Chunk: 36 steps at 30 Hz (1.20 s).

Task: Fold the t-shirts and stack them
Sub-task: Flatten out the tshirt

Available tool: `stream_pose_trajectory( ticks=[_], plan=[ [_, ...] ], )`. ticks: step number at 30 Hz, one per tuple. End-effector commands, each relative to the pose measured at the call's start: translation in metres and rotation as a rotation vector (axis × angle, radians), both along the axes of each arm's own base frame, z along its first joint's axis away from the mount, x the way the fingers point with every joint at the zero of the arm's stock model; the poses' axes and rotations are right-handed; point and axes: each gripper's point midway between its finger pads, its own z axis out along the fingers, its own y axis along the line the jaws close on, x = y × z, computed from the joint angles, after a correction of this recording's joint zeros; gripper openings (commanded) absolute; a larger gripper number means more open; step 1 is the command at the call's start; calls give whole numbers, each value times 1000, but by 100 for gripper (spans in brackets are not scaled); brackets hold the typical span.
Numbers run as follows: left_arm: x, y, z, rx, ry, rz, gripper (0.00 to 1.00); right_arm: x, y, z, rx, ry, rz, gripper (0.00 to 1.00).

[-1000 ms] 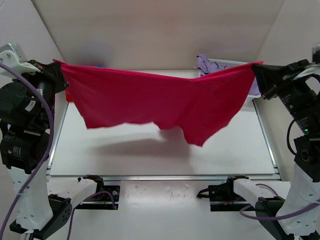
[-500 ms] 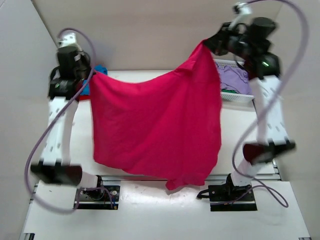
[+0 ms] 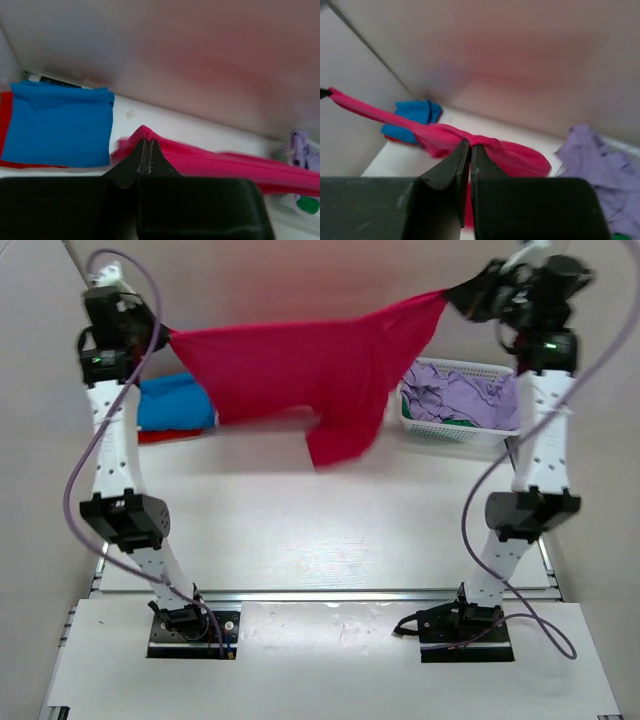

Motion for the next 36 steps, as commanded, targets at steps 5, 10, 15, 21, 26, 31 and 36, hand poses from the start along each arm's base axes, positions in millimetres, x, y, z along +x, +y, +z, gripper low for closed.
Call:
stream_pose_trajectory(
  ticks=[5, 10, 15, 21, 26, 31, 36],
  plan=[
    [-74, -1, 92, 29, -193, -1, 0, -104, -15, 111, 3, -309, 49, 0],
    [-81, -25, -37, 11, 100, -77, 0, -79, 27, -15, -137, -20, 69, 0],
    [-133, -35, -161, -68, 280, -80, 0, -111, 46, -161, -206, 228, 36, 0],
    [-211, -60, -268, -63, 529, -112, 0, -192, 42, -302, -257, 508, -1, 0],
    [-239, -81, -266, -86, 524, -184, 0, -245, 38, -332, -275, 622, 12, 0],
    [-251, -48, -186, 1, 238, -37, 0, -258, 18, -255, -286, 417, -71, 0],
    [-247, -45, -86, 61, 67, -25, 0, -255, -15, -142, -256, 143, -132, 0]
  ],
)
